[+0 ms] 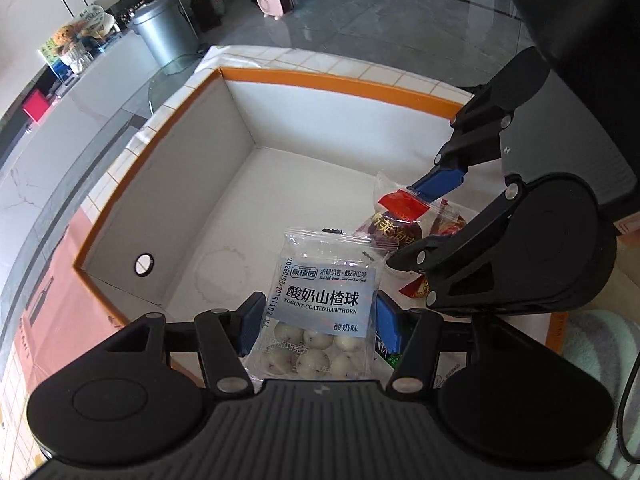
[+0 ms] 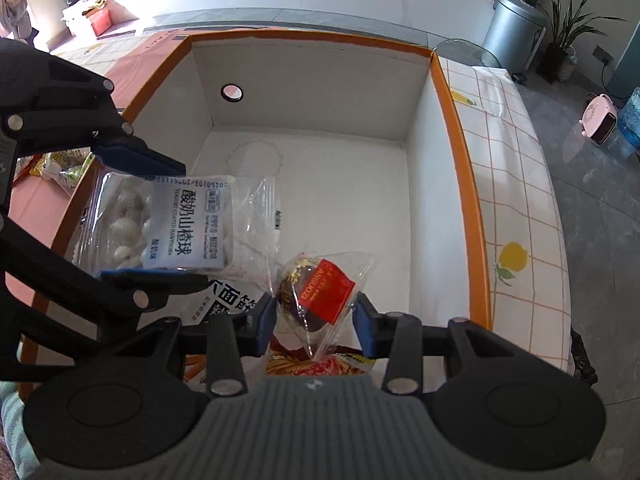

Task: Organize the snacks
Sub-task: 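Open both tools to drop the packets into the box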

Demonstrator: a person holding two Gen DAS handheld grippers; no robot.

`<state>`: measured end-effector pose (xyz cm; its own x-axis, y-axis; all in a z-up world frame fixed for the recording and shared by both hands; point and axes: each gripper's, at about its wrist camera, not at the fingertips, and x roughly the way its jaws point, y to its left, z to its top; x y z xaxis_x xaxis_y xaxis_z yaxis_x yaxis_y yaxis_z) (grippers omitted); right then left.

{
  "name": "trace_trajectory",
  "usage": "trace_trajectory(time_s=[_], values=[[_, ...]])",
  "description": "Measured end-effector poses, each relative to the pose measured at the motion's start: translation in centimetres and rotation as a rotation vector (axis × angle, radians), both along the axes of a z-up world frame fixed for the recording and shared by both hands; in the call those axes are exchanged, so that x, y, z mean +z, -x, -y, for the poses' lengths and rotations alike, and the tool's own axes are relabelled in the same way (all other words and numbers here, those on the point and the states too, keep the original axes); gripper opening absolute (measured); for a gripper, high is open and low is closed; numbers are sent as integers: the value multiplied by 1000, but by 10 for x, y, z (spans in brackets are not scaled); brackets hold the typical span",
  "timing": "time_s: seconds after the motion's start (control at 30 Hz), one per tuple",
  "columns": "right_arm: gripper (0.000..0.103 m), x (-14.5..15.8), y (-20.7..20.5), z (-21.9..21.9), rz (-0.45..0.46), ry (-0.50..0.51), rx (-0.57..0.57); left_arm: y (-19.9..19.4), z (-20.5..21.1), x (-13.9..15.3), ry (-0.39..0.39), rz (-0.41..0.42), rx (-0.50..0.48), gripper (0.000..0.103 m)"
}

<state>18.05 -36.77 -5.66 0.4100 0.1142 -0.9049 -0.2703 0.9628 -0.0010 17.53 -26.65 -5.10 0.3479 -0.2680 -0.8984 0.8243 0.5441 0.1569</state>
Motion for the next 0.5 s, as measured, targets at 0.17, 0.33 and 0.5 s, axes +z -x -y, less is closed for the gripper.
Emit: trace_trajectory(time_s=[0.17, 0.33, 0.5], values=[[40, -8, -5, -2, -31, 21, 19, -4, 4, -12, -30, -14, -12, 66], [41, -12, -10, 0, -50, 12, 6, -3, 5, -15, -49, -12, -19, 70], [44, -13, -12, -1, -58, 23, 0, 2, 4, -15, -60, -13, -39, 75]])
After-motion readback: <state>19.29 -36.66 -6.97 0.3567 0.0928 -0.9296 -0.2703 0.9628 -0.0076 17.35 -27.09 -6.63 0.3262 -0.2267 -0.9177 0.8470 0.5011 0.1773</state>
